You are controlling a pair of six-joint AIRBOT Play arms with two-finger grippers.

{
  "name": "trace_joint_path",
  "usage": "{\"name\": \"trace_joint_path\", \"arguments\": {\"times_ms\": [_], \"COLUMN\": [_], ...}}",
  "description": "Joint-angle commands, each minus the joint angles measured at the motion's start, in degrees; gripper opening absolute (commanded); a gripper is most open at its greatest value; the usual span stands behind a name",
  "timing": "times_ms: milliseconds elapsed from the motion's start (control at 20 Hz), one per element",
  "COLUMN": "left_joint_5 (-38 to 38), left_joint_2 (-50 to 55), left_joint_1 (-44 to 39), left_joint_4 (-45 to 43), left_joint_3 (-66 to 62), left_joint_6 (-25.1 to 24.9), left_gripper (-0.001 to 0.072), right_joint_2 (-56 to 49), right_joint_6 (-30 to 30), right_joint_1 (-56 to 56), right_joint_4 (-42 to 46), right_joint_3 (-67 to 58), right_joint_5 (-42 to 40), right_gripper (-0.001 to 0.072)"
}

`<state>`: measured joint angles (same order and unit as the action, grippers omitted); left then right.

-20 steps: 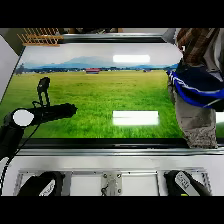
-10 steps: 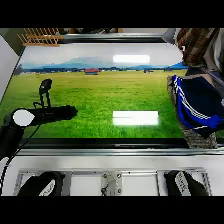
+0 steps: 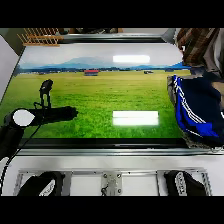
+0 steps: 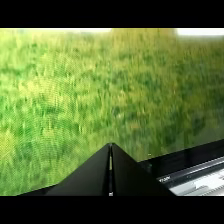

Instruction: Fold the clothes and pants, and hang the long-sleeved shirts on hangers.

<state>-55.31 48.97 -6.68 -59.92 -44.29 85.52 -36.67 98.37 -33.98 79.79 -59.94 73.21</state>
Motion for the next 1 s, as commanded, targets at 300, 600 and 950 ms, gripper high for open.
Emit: {"name": "trace_joint_path", "arguments": {"times_ms": [300, 600, 950], "left_joint_5": [0.17, -0.44, -0.07], "left_joint_2": [-0.04, -0.04, -0.02], "left_joint_1": [-0.04, -0.04, -0.04], "left_joint_4": [-0.02, 0.0, 0.0], "left_joint_3": [0.02, 0.02, 0.02], "left_joint_6": [0.02, 0.02, 0.02], "left_gripper": [0.0008, 0.0008, 0.0008], "right_joint_2": [3.41, 3.52, 3.52], "right_joint_6": [-13.33, -13.11, -13.09], "right_joint_1": [25.16, 30.49, 30.49], "right_joint_4": [-24.39, -24.57, -24.59], "right_joint_3": [8.04, 10.64, 10.64], "right_joint_5": [-0.33, 0.72, 1.42], "right_gripper": [0.0313, 0.0014, 0.0014]}}
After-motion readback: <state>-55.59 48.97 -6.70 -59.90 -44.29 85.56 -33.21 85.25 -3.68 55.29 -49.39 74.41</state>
